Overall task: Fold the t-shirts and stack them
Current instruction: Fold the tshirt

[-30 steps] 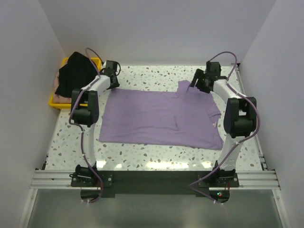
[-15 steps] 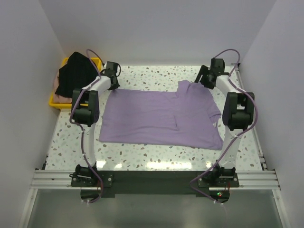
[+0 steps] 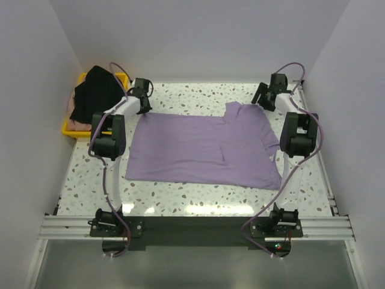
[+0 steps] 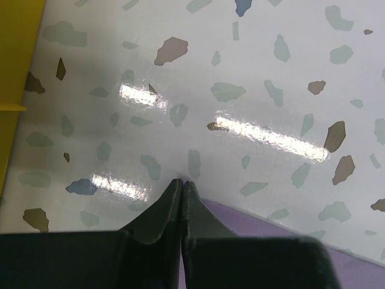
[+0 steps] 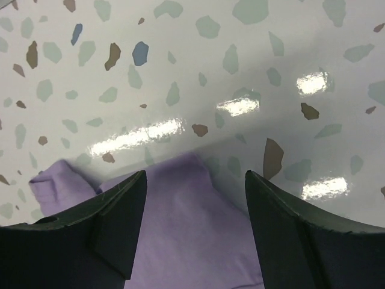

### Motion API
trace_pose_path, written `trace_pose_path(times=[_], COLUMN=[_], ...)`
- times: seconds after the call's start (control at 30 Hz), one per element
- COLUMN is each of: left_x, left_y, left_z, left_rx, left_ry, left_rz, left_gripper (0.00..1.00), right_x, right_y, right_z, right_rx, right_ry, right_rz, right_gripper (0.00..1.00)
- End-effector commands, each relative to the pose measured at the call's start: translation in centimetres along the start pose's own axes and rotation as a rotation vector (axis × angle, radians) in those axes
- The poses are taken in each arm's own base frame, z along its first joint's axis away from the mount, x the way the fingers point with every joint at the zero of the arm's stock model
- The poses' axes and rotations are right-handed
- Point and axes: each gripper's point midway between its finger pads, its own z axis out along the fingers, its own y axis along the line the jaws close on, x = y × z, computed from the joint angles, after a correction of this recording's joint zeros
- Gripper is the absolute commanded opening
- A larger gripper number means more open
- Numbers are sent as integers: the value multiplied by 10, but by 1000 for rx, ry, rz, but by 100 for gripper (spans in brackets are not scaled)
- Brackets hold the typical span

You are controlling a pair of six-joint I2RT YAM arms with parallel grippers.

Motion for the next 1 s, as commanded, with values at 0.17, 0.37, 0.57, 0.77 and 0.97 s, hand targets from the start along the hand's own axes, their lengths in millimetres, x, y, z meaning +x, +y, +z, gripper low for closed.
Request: trace_pose_path(times=[0.17, 0.37, 0.57, 0.77, 0.97], left_x=[-2, -1, 0, -2, -12], left_y=[-2, -3, -3, -4, -5], left_z=[7, 7, 7, 6, 0], left_rx=[8, 12, 16, 19, 26], left_ry=[-19, -16, -16, -20, -42], left_rz=[9, 8, 5, 3, -5], left_gripper=[0, 0, 0, 0, 0], right_x=[-2, 6, 12, 12, 0], right_y=[4, 12, 17, 21, 23], right_z=[15, 17, 18, 11, -1], right_rx=[-13, -61, -80, -103, -105], right_ry=[-2, 18, 38, 39, 2], right_rz=[12, 43, 55, 63, 59], right_gripper=[58, 45, 34, 18, 0])
